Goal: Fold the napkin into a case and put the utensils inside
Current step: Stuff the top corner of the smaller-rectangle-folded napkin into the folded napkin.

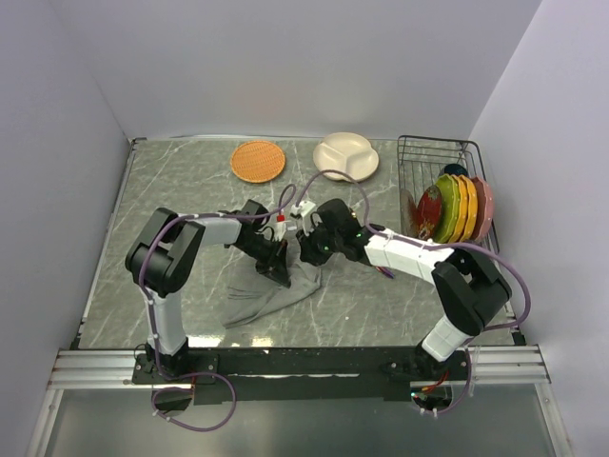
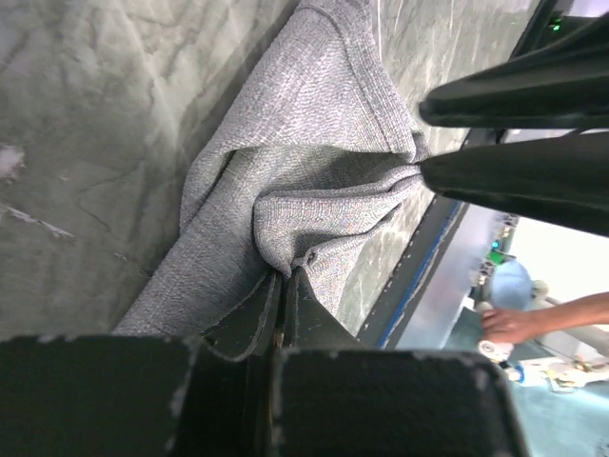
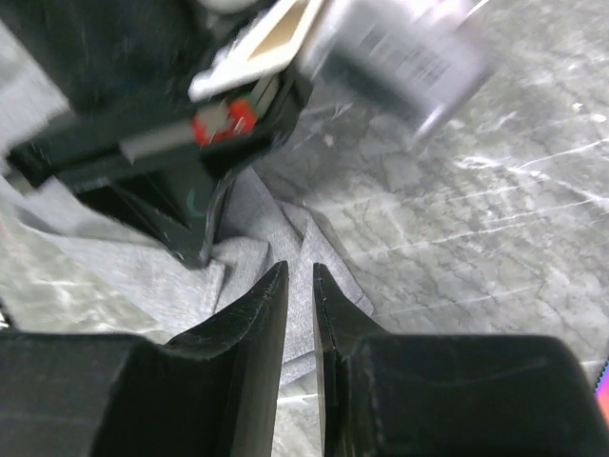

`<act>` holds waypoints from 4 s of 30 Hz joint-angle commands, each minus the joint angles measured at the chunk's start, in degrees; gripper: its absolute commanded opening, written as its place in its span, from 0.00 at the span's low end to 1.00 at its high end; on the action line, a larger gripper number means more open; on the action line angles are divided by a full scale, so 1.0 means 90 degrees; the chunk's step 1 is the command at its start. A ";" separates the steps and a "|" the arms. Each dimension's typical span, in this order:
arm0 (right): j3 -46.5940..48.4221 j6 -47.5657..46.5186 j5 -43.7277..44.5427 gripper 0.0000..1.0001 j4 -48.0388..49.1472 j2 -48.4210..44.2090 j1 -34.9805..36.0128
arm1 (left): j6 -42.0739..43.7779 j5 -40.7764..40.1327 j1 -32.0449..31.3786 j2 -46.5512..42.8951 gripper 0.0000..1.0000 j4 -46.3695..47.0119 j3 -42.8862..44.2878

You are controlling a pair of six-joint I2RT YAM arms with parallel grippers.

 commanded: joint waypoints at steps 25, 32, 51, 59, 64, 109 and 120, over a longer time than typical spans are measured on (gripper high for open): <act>0.0583 -0.0743 0.1459 0.40 -0.0886 0.0734 0.0845 | -0.0232 0.0144 0.0061 0.0351 0.01 0.0038 0.0259; 0.0690 -0.0724 0.1946 0.39 -0.1091 0.0783 0.0894 | -0.0232 0.0134 0.0061 0.0322 0.01 0.0038 0.0239; 0.0514 -0.0889 0.1498 0.00 -0.0691 0.0139 0.0894 | -0.0427 0.0251 0.0080 0.0244 0.01 -0.0050 0.0688; 0.0446 -0.1065 0.1410 0.00 -0.0720 0.0109 0.0894 | -0.0622 0.0495 0.0061 0.0313 0.01 0.0154 0.0962; 0.0456 -0.1114 0.1420 0.00 -0.0690 0.0197 0.0894 | -0.0700 0.0524 0.0061 0.0459 0.01 0.0126 0.1186; 0.1598 -0.1251 0.1596 0.00 -0.1676 0.1632 0.0660 | -0.1638 0.1217 0.0490 0.1836 0.04 0.0292 0.2202; 0.2018 -0.0997 0.1625 0.00 -0.2331 0.2111 0.0494 | -0.1580 0.1570 0.0939 0.1241 0.20 0.0117 0.1929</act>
